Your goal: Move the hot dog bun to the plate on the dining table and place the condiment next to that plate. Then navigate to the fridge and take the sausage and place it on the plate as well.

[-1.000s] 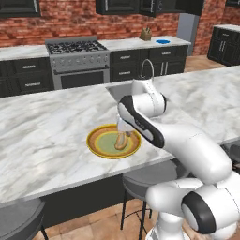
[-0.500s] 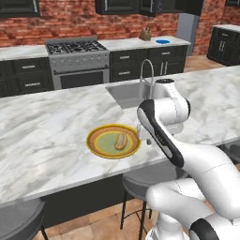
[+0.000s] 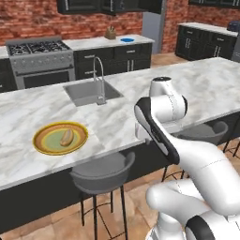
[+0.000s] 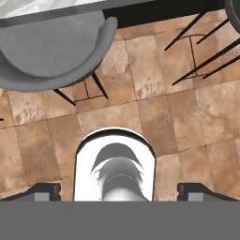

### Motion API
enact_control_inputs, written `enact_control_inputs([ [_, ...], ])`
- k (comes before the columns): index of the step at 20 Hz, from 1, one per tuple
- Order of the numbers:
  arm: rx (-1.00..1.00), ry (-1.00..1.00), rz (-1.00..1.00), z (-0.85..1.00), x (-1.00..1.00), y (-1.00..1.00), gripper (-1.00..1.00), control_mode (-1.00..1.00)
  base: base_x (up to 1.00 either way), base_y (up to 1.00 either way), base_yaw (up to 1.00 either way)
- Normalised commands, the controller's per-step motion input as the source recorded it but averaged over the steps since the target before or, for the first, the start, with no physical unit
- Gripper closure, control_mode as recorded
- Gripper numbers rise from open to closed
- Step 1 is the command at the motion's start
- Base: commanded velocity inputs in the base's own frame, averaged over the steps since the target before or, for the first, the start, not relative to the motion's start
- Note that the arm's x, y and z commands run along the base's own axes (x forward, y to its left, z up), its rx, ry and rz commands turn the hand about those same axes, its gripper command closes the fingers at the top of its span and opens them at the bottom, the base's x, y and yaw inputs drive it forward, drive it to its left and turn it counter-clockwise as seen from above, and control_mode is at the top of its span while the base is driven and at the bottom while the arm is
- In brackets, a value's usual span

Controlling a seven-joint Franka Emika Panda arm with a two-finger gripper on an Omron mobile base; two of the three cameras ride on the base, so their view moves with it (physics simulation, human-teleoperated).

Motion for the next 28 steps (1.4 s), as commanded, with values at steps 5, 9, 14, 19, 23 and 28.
enact_control_inputs([
  [5,0.0,0.0,0.0,0.0,0.0,0.0,-1.0,1.0,0.26,-1.0,-0.14],
  [9,0.0,0.0,0.0,0.0,0.0,0.0,-1.0,1.0,0.38,-1.0,-0.14],
  [14,0.0,0.0,0.0,0.0,0.0,0.0,-1.0,1.0,0.09,-1.0,-0.16],
  [19,0.0,0.0,0.0,0.0,0.0,0.0,-1.0,1.0,0.0,-1.0,-0.04],
  [23,0.0,0.0,0.0,0.0,0.0,0.0,-1.0,1.0,0.07,-1.0,0.0],
  [28,0.0,0.0,0.0,0.0,0.0,0.0,-1.0,1.0,0.02,-1.0,0.0],
])
